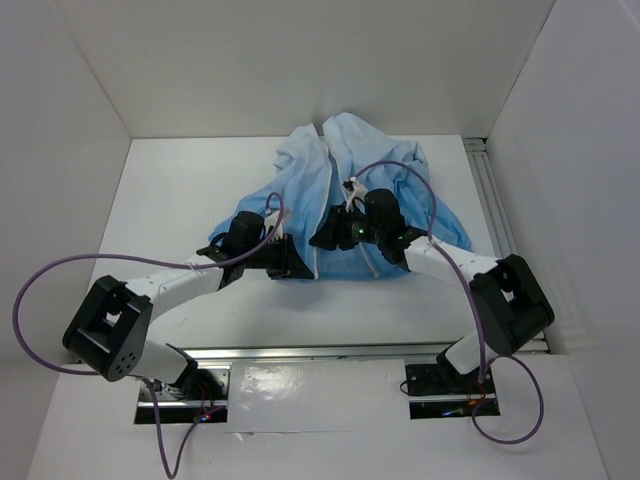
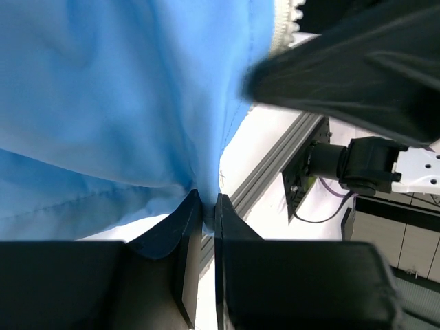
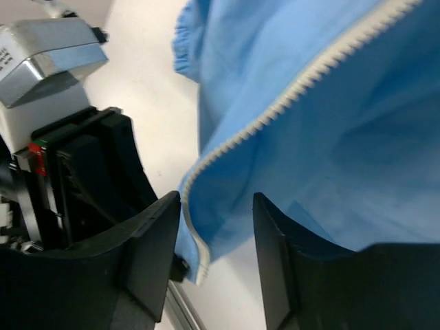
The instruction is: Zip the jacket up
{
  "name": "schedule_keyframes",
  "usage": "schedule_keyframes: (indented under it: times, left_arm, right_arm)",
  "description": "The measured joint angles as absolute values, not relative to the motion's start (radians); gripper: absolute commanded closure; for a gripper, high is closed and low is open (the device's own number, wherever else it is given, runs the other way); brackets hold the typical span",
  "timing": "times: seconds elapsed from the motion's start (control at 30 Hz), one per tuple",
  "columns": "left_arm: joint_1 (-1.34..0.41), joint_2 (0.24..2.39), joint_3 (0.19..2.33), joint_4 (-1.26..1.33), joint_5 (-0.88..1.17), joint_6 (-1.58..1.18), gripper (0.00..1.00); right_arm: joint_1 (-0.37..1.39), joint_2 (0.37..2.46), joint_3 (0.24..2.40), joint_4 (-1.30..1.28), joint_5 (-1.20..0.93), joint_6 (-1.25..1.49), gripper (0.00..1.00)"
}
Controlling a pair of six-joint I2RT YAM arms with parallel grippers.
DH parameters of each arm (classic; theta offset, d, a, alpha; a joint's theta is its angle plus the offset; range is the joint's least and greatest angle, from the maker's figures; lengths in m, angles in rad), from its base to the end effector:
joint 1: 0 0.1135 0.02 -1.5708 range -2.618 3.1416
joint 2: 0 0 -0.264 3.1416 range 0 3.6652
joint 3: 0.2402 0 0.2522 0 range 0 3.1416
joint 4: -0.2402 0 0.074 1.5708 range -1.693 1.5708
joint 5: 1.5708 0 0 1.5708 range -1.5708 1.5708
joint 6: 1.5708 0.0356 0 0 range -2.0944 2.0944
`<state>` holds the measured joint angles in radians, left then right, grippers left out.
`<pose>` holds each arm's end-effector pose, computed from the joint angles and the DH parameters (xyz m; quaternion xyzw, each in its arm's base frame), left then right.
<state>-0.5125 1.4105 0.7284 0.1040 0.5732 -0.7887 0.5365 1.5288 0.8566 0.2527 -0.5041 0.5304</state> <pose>0.2458 -0.1604 0.2095 0.0172 0.8540 -0.4745 0.2129 0.2783 0.1855 0.2288 -0.1382 0.8119 0.4482 0.3476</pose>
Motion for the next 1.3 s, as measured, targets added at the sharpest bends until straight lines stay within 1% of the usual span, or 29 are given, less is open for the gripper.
schedule_keyframes:
  times: [0.03,0.13,0.2,0.23,0.27,0.37,0.4,0.47,0.53,0.6,0.63,0.67,0.7,0.73,0.97,1.1,1.2,1.23,1.3]
  left_arm:
    - [-0.510,1.411,0.726,0.104,0.570,-0.789,1.00]
    - [-0.493,1.411,0.708,0.106,0.564,-0.789,1.00]
    - [-0.481,1.414,0.697,0.100,0.559,-0.789,1.00]
    - [-0.477,1.420,0.698,0.099,0.555,-0.789,1.00]
    - [-0.474,1.428,0.699,0.099,0.550,-0.789,1.00]
    - [-0.473,1.461,0.717,0.088,0.543,-0.789,1.00]
    - [-0.473,1.474,0.727,0.086,0.542,-0.789,1.00]
    - [-0.474,1.489,0.744,0.079,0.540,-0.789,1.00]
    - [-0.473,1.497,0.762,0.075,0.538,-0.789,1.00]
    - [-0.474,1.504,0.783,0.072,0.537,-0.789,1.00]
    - [-0.473,1.508,0.791,0.072,0.537,-0.789,1.00]
    - [-0.472,1.511,0.796,0.073,0.537,-0.789,1.00]
    - [-0.471,1.515,0.801,0.072,0.538,-0.789,1.00]
    - [-0.469,1.520,0.805,0.071,0.538,-0.789,1.00]
    - [-0.467,1.549,0.808,0.068,0.547,-0.789,1.00]
    - [-0.467,1.555,0.808,0.065,0.548,-0.789,1.00]
    - [-0.467,1.555,0.813,0.062,0.549,-0.789,1.00]
    - [-0.467,1.555,0.816,0.059,0.549,-0.789,1.00]
    - [-0.467,1.556,0.822,0.060,0.549,-0.789,1.00]
  right_arm:
    - [0.535,1.511,0.860,0.210,-0.479,0.517,0.43]
    - [0.526,1.426,0.863,0.093,-0.396,0.476,0.45]
    - [0.512,1.341,0.863,0.010,-0.315,0.447,0.69]
    - [0.506,1.304,0.863,-0.023,-0.270,0.437,0.79]
    - [0.500,1.273,0.863,-0.056,-0.218,0.435,0.84]
    - [0.477,1.239,0.863,-0.174,-0.062,0.436,0.85]
    - [0.468,1.254,0.862,-0.213,-0.026,0.436,0.83]
    - [0.457,1.309,0.862,-0.284,0.029,0.430,0.75]
    - [0.453,1.393,0.862,-0.347,0.072,0.421,0.71]
    - [0.453,1.465,0.863,-0.392,0.102,0.413,0.61]
    - [0.453,1.493,0.863,-0.410,0.118,0.408,0.58]
    - [0.453,1.518,0.864,-0.427,0.134,0.403,0.58]
    - [0.453,1.537,0.864,-0.438,0.149,0.399,0.54]
    - [0.453,1.549,0.865,-0.445,0.160,0.398,0.53]
    - [0.453,1.621,0.904,-0.457,0.226,0.395,0.53]
    - [0.453,1.626,0.913,-0.458,0.241,0.395,0.51]
    - [0.453,1.626,0.925,-0.458,0.249,0.398,0.35]
    - [0.453,1.626,0.931,-0.458,0.250,0.396,0.33]
    - [0.453,1.626,0.945,-0.457,0.253,0.392,0.33]
